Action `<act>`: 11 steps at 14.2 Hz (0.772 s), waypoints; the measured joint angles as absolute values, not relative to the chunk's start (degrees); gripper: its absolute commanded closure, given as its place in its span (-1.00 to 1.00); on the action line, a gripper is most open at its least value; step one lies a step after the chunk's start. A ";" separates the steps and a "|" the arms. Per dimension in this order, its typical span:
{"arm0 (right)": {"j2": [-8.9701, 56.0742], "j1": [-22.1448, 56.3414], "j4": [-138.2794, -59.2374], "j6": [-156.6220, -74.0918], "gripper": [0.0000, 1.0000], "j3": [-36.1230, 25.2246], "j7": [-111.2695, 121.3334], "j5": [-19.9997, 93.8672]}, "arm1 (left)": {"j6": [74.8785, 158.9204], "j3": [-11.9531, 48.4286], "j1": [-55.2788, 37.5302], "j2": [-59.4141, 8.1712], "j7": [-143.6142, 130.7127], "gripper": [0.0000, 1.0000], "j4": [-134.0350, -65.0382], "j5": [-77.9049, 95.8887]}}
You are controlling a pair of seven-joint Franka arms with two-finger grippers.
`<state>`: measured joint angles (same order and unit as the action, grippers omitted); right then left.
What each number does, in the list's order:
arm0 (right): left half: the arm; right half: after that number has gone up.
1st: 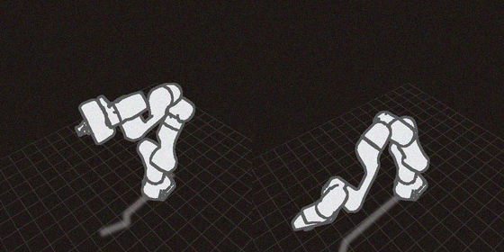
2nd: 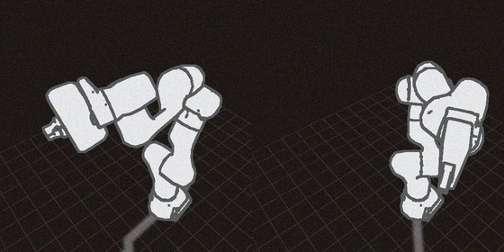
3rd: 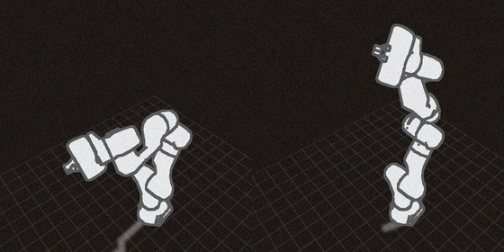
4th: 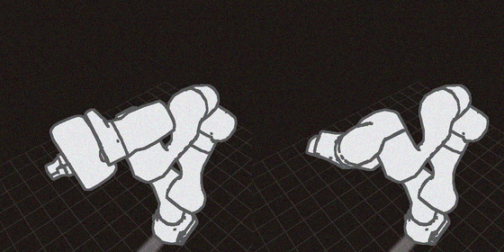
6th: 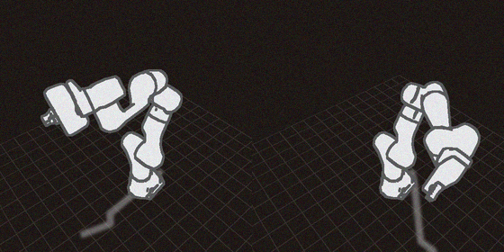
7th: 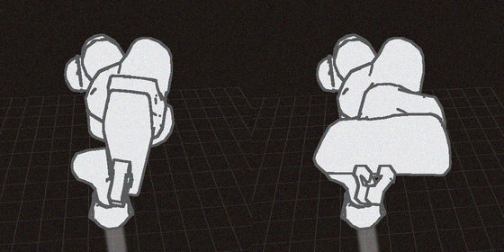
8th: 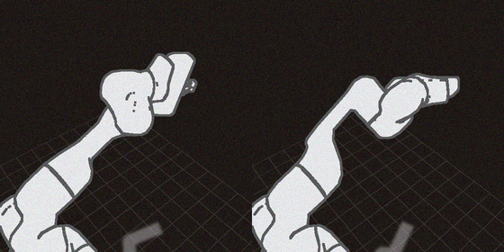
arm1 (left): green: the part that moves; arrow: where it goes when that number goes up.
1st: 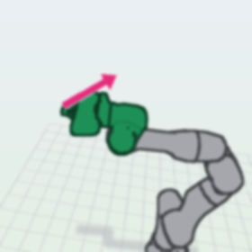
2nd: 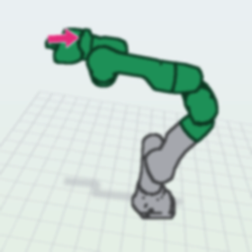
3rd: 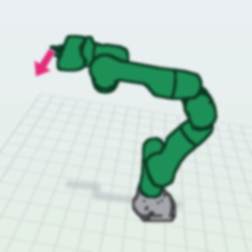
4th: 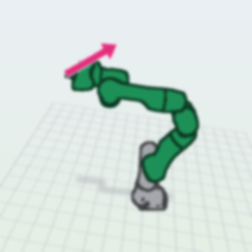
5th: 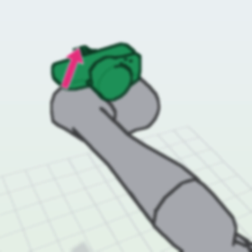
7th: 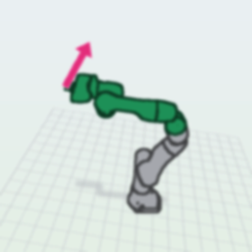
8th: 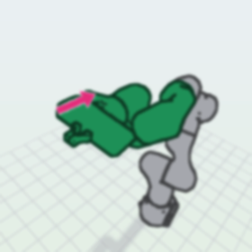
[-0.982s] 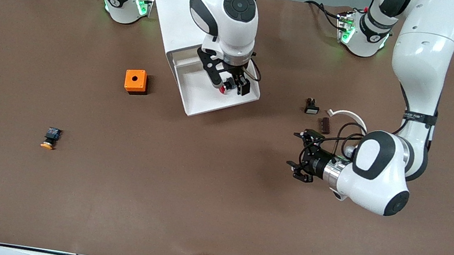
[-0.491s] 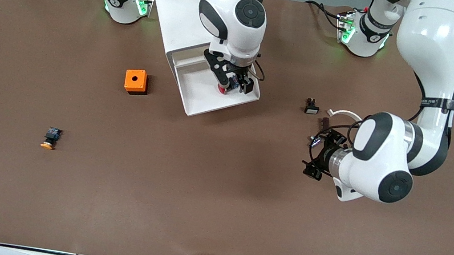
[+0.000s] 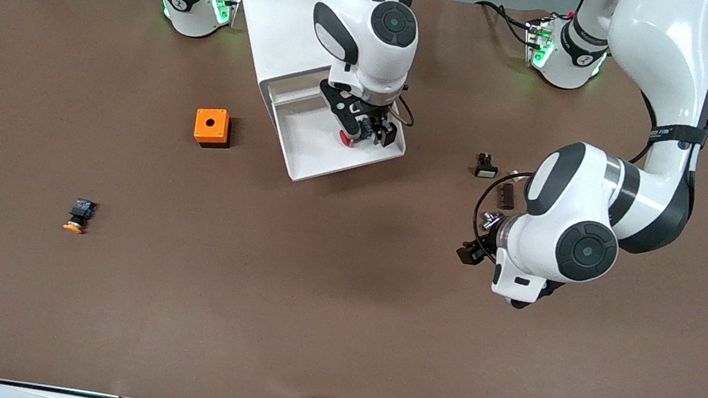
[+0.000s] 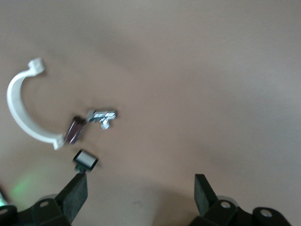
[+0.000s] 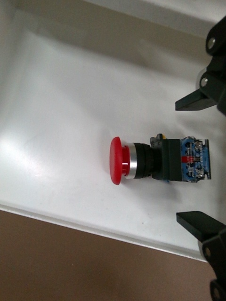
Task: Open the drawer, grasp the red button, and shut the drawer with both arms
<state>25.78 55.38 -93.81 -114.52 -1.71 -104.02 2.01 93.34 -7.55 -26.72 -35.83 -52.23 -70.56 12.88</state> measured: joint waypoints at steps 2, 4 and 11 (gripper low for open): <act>25.78 55.39 -93.81 -114.52 0.91 -1.71 -103.93 2.00 | 97.24 -7.47 -27.19 -35.80 -50.59 -1.00 -70.58 12.87; 25.78 55.39 -93.81 -114.52 1.00 -1.71 -103.91 2.00 | 100.85 -7.31 -28.60 -35.80 -50.47 -1.00 -70.85 12.85; 25.74 54.64 -91.45 -112.75 1.00 -2.72 -100.76 1.98 | 115.38 -7.08 -33.85 -36.88 -50.48 -1.00 -77.24 12.73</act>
